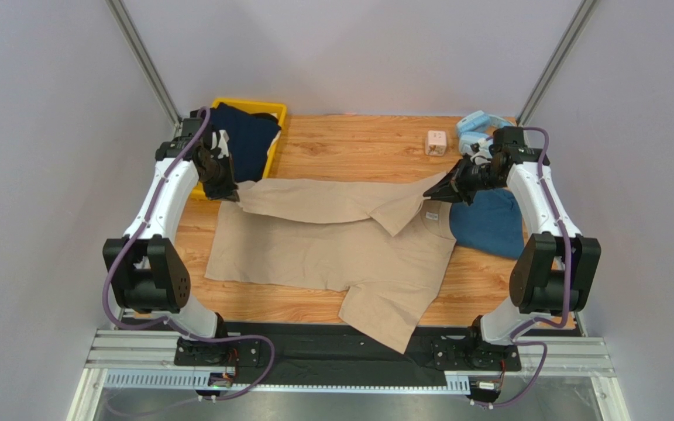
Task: Fold and stack the t-shirts
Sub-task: Flatten out the tshirt
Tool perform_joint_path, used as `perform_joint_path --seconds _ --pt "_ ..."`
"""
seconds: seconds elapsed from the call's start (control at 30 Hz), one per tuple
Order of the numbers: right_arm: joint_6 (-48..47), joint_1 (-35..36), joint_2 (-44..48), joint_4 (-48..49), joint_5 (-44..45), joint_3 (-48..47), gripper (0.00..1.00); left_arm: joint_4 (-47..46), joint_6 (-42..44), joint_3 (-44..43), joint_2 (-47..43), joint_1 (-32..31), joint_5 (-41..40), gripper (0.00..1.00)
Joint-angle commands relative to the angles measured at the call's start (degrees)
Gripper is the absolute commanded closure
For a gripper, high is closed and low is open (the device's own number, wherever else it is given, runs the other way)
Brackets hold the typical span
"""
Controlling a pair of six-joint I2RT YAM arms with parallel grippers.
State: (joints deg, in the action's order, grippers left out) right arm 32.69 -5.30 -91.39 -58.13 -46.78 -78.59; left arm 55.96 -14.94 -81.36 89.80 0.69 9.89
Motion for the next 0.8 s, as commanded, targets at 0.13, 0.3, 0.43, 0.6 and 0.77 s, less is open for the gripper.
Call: perform_joint_path --seconds 0.13,0.3,0.43,0.6,0.77 --pt "-0.5 1.7 -4.3 1.7 0.9 -2.4 1.0 3.9 -2.2 -4.2 7.7 0.4 -6.2 1.0" --pt "-1.5 3.3 -5.5 1.6 1.4 -1.8 1.0 4.2 -2.4 -7.1 9.7 0.5 -12.2 1.0" --pt "-2.7 4.2 -6.2 1.1 1.5 -0.7 1.0 3.9 -2.6 -9.0 10.9 0.5 -16.7 1.0" --pt "-5.5 4.9 -7.0 -1.5 1.8 0.1 1.0 4.9 -2.6 -13.0 15.3 0.4 -18.8 1.0" --pt "-7.5 5.0 -7.3 -3.8 2.0 0.0 1.0 7.4 -2.0 -15.0 18.7 0.4 -16.8 0.98"
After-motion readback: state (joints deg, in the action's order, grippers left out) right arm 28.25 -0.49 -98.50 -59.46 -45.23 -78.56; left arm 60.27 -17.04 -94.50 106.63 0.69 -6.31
